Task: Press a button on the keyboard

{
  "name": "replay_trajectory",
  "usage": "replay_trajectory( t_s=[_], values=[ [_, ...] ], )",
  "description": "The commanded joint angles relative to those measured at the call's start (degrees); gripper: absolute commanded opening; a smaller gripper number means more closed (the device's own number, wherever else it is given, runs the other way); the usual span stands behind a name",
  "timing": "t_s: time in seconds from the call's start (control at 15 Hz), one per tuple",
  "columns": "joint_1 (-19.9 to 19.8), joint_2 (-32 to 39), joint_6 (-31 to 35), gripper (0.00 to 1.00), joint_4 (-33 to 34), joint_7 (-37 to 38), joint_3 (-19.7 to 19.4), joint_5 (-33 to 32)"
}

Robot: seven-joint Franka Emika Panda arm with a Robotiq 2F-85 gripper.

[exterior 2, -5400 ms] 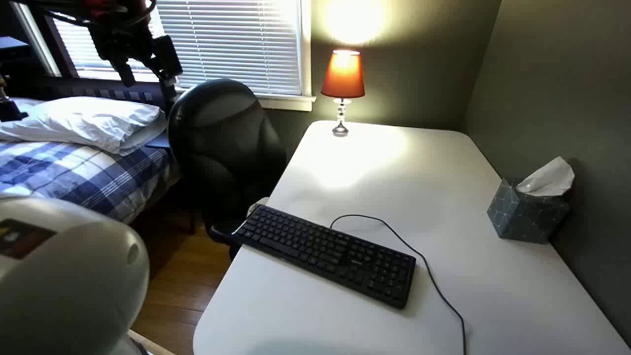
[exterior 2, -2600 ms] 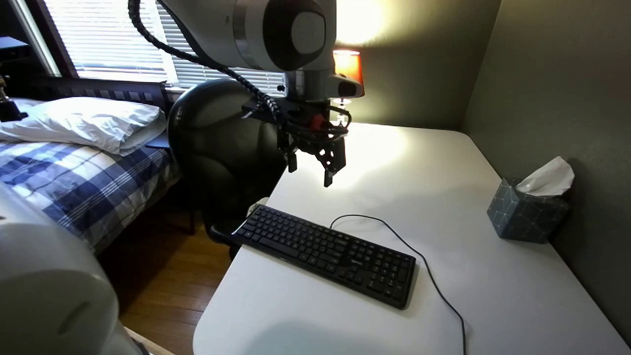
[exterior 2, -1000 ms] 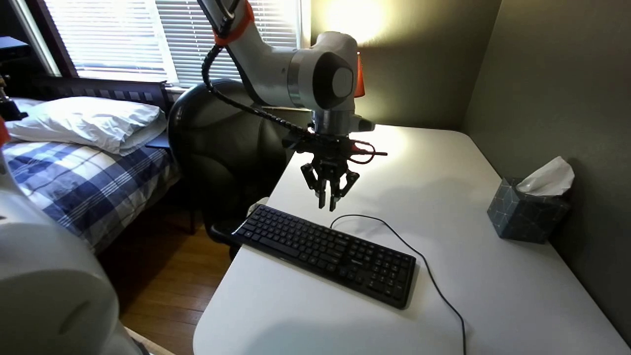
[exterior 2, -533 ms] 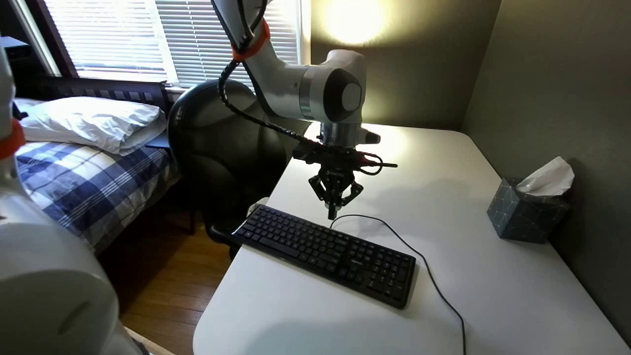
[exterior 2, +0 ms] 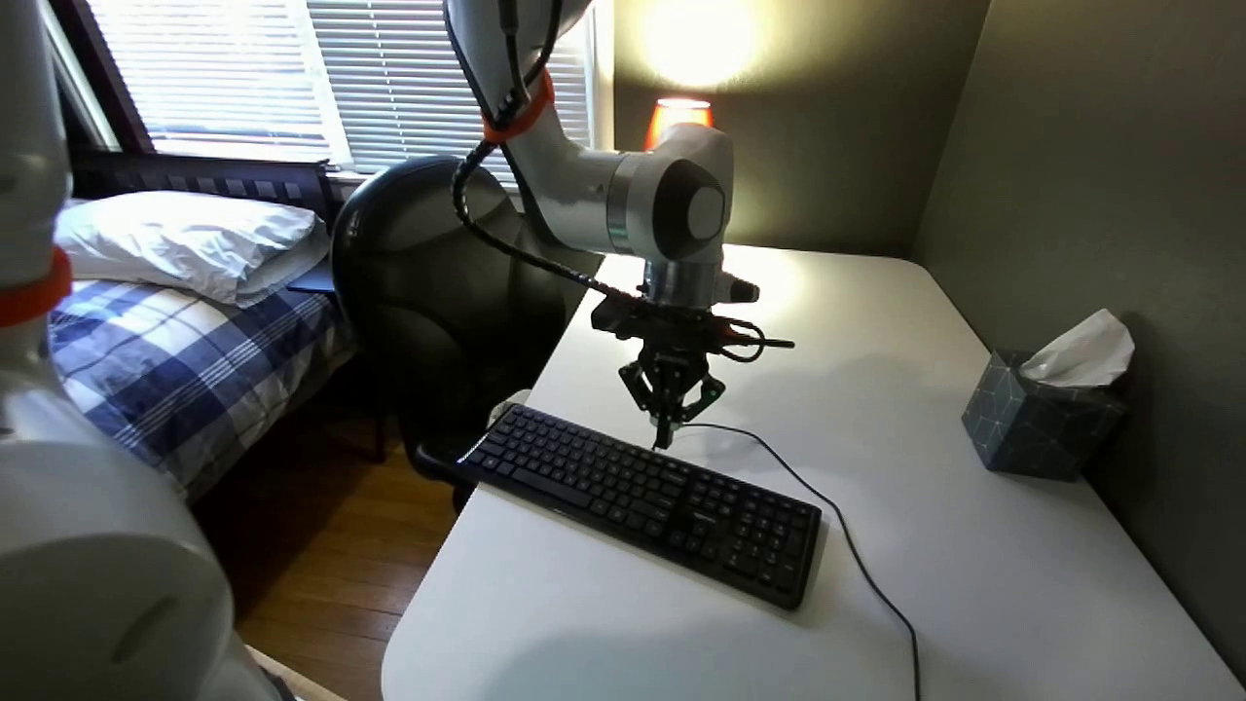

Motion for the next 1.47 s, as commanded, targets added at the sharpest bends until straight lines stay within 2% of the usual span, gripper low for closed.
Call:
replay_trajectory(
  t_s=[0.0, 1.4],
  values=[
    [-0.18, 2.57, -0.87, 0.00, 1.91, -1.23, -0.05, -0.13],
    [-0.78, 9.04, -3.71, 0.00, 7.42, -3.65, 0.59, 0.82]
  ],
)
